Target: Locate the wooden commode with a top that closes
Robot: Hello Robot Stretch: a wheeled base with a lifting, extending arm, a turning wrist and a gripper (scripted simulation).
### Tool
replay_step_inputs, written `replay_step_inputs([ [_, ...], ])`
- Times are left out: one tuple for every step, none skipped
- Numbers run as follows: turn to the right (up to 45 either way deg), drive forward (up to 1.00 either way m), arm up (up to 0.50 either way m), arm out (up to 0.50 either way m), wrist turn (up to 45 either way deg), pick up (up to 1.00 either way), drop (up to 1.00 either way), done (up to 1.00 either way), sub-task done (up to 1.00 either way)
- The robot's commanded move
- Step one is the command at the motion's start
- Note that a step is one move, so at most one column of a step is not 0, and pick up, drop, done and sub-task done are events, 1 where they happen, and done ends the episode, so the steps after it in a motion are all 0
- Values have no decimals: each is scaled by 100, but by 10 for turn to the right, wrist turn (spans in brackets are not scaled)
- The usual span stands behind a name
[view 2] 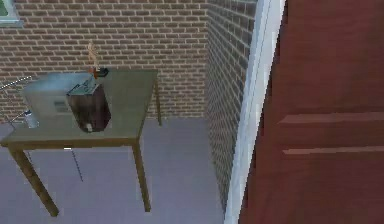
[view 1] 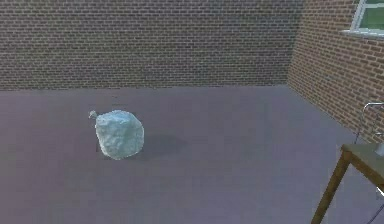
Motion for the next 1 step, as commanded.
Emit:
replay_step_inputs([
  [-450, 0, 0, 0, 0, 0, 0, 0, 0],
])
